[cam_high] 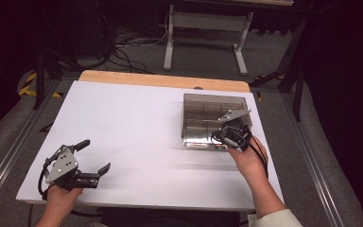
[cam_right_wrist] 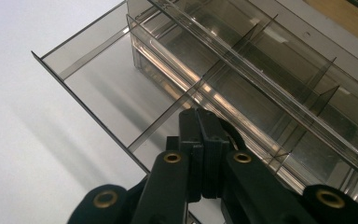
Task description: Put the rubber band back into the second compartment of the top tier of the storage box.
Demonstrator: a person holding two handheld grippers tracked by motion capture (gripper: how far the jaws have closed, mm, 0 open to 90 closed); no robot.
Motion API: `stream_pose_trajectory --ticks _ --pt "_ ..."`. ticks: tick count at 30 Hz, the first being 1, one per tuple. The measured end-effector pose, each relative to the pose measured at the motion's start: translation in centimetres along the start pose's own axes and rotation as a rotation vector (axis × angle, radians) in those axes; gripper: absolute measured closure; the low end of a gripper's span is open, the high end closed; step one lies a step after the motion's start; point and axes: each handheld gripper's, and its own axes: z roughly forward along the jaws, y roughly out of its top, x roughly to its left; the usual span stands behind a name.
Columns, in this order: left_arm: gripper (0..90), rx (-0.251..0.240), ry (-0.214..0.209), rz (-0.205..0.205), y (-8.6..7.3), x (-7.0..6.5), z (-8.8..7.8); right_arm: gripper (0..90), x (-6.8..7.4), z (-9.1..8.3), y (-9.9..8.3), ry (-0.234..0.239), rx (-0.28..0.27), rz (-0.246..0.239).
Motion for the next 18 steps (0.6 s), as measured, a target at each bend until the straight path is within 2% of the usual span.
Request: stream_pose_trajectory --ticks 2,4,11,18 --pt "1.6 0.001 -0.002 -0.001 0.0 0.0 0.0 85.2 0.1 -0.1 0.0 0.003 -0.013 -0.012" --pt "1.6 0.001 -0.002 0.0 0.0 0.0 0.0 85.2 0.2 -0.2 0.0 0.0 -0.017 -0.013" --pt "1.6 0.001 -0.002 -0.001 0.0 0.0 0.0 90.0 0.2 -1.8 0.0 -0.009 -0.054 -0.018" --pt "1.6 0.001 -0.004 -0.012 0.0 -0.1 0.0 90.0 0.0 -2.7 -0.5 -0.005 -0.044 -0.02"
